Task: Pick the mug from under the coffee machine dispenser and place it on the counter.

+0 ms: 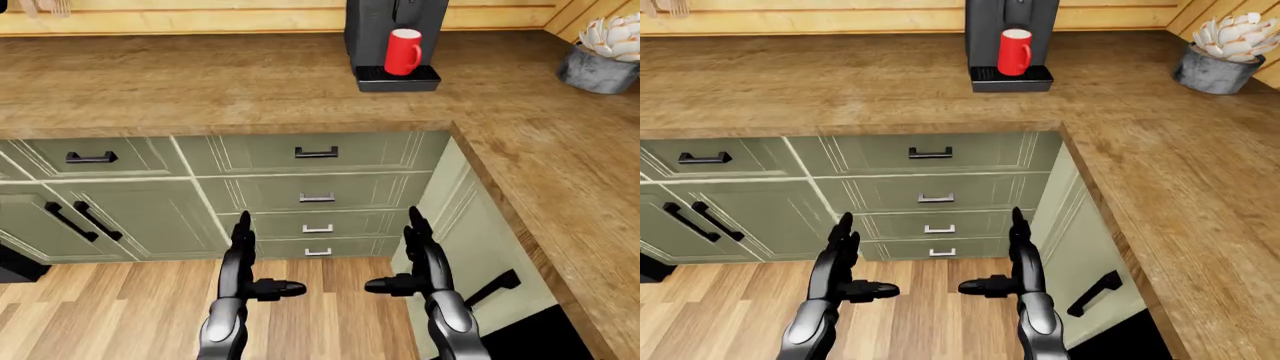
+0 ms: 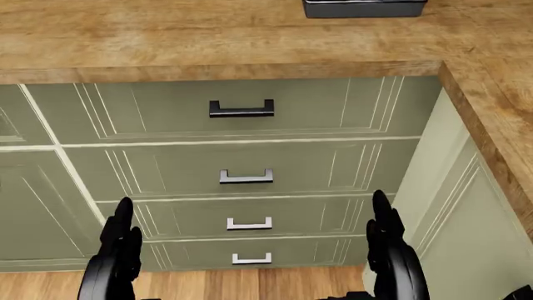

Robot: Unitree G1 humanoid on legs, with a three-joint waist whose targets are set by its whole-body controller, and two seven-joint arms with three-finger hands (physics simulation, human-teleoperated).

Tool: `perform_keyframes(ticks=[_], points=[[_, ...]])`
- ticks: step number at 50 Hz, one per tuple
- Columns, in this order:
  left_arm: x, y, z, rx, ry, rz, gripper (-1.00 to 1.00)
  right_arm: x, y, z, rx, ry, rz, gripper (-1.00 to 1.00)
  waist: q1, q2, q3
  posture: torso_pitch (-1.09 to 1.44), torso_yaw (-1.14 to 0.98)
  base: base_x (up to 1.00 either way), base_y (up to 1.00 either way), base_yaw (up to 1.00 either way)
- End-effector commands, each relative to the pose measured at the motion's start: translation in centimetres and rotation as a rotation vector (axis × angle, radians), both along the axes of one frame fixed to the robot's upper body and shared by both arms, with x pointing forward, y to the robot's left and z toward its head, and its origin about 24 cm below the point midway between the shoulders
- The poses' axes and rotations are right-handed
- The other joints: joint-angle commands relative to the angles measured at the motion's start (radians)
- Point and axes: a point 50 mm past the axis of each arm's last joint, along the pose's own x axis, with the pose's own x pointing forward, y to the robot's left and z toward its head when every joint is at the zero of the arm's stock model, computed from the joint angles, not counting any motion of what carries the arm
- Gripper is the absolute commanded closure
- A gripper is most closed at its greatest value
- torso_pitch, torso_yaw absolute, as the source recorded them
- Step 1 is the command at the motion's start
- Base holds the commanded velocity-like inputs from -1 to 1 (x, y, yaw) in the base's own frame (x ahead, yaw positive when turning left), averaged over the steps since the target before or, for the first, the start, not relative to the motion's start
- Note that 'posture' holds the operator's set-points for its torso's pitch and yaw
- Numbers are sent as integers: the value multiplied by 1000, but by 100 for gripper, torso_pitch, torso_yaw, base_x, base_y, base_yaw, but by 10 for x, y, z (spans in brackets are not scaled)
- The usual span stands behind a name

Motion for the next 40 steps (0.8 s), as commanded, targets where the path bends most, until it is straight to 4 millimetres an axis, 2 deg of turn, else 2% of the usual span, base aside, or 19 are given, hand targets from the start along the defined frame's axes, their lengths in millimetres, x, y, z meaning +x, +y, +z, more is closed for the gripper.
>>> perform_keyframes(ticks=[1,2,3,4,5,7,12,16,23,30,40], points=[[9,1,42,-34,-155,1,-100,9,0,42,-11,-192,16,-100,-2,-8,-1,0,0,0,0,0],[9,1,46,-34,-165,0,-100,9,0,44,-12,-196,16,-100,2,-7,-38,0,0,0,0,0],[9,0,49,-28,-173,-2,-100,9,0,47,-12,-200,18,-100,7,0,-65,0,0,0,0,0],[8,0,50,-26,-175,-3,-100,9,-1,49,-12,-203,16,-100,6,-2,-36,0,0,0,0,0],[8,0,52,-29,-179,-5,-100,8,-1,52,-7,-205,16,-100,6,-9,-21,0,0,0,0,0],[9,0,55,-29,-188,-10,-100,8,-2,61,-3,-225,18,-100,8,-8,-68,0,0,0,0,0],[9,5,66,-37,-205,-2,-100,11,-6,70,-21,-247,18,-100,9,-5,-81,0,0,0,0,0],[9,9,77,-33,-229,7,-100,13,-11,85,-26,-280,10,-100,8,-5,-85,0,0,0,0,0],[8,18,109,-9,-299,28,-100,14,-18,124,-55,-366,7,-100,9,-4,-89,0,0,0,0,0],[6,23,133,8,-351,40,-100,18,-29,146,-71,-416,-17,-100,9,-4,-90,0,0,0,0,0],[6,36,166,30,-427,75,-100,20,-39,166,-66,-457,-51,-100,8,-3,-77,0,0,0,0,0]])
